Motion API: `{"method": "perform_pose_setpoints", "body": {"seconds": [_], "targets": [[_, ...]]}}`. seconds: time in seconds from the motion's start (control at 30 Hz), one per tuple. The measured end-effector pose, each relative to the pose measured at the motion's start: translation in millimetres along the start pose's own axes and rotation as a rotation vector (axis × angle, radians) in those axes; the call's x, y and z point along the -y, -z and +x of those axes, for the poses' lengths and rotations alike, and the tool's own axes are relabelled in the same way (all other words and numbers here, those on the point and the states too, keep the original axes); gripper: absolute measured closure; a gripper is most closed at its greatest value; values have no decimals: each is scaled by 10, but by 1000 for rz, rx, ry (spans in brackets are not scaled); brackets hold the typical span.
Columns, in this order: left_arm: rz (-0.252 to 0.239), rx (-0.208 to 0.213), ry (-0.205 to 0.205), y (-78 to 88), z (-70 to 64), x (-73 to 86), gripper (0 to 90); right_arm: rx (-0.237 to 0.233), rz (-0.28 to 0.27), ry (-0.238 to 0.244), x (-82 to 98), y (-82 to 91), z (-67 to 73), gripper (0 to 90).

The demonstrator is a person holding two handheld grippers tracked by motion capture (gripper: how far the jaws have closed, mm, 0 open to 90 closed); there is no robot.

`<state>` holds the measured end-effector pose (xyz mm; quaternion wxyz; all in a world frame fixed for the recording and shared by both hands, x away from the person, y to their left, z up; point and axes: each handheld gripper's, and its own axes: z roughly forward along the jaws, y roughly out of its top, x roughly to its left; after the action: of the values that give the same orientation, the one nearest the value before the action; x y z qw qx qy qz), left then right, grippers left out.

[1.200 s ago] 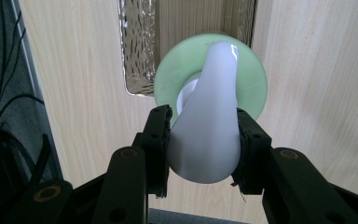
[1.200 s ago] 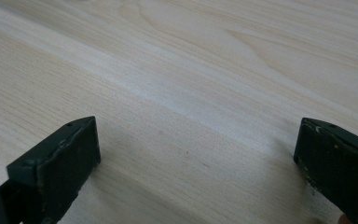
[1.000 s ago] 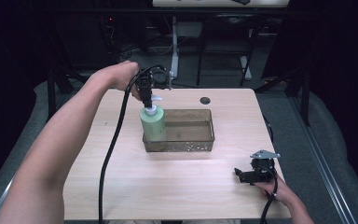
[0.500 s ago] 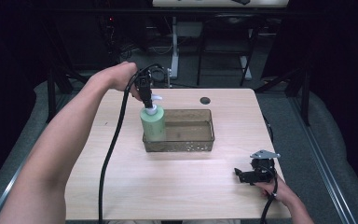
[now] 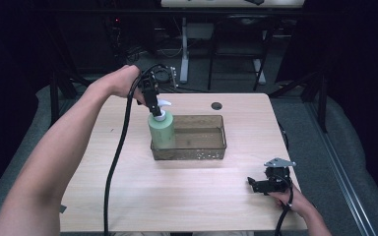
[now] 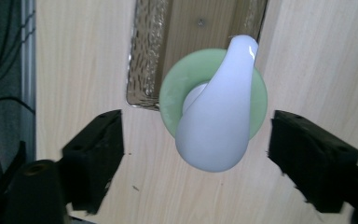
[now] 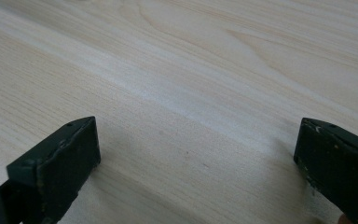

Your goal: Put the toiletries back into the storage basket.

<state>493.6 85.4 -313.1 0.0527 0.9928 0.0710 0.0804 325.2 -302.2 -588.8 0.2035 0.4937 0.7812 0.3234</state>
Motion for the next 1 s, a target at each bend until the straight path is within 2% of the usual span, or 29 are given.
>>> {"method": "perform_pose_setpoints", "body": {"seconds": [0.07, 0.23, 0.37, 0.43, 0.57, 0.77, 0.83, 1.0], "targets": [[-35, -16, 16, 39, -17, 44, 141, 0, 0, 1, 0, 0, 0, 0], [-81, -45, 29, 115, -58, 135, 68, 1, 1, -1, 0, 1, 1, 0], [-127, -84, 57, 164, -102, 237, 33, 1, 3, 0, -1, 2, 0, 0], [-141, -116, 72, 179, -142, 294, 17, 1, 3, 0, -1, 1, 0, 0], [-196, -139, 97, 184, -246, 430, 0, 2, 3, 0, 0, 2, 1, 0], [-259, -145, 122, 124, -418, 641, 0, 1, 3, 0, -1, 1, 1, 0], [-299, -146, 138, 113, -471, 738, 0, 2, 3, 0, -1, 1, 1, 0], [-345, -147, 170, 54, -588, 905, 0, 2, 3, 0, -1, 1, 1, 0]]}}
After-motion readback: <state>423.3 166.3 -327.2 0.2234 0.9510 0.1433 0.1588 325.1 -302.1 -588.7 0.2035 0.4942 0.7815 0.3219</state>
